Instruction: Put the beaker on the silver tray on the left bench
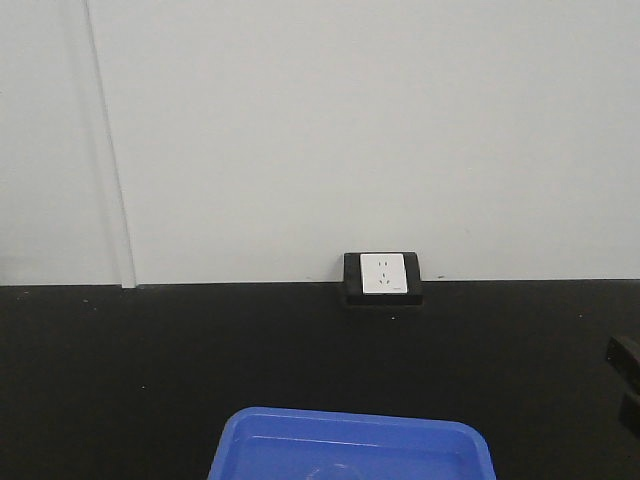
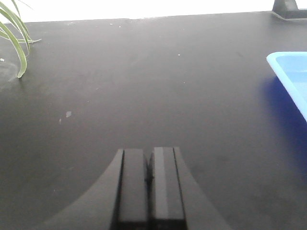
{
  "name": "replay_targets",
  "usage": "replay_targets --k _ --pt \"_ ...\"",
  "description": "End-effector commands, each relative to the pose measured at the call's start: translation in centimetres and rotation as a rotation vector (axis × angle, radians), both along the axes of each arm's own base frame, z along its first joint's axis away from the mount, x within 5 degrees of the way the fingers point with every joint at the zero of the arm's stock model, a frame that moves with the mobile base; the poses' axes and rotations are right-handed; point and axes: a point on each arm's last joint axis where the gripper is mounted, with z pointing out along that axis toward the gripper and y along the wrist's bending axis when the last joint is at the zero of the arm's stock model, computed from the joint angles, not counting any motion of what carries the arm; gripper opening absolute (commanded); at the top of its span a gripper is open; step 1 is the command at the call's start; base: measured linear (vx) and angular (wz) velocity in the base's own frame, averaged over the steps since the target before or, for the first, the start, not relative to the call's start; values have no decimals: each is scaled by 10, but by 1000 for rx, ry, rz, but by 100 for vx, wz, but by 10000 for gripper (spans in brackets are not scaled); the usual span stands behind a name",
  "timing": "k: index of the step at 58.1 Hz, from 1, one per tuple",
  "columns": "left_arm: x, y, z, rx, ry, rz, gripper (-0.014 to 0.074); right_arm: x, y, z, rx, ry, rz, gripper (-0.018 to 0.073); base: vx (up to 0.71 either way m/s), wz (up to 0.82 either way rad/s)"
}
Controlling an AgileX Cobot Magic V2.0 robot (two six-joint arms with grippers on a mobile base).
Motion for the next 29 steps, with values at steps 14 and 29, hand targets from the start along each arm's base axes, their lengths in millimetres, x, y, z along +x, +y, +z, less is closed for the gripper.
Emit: replay_targets --k 14,29 --pt "1 -1 -2 -3 -67 -8 1 7 1 6 75 15 -13 673 0 0" --pt "1 -1 -2 -3 -67 -8 1 12 50 -24 -212 189 303 637 0 0"
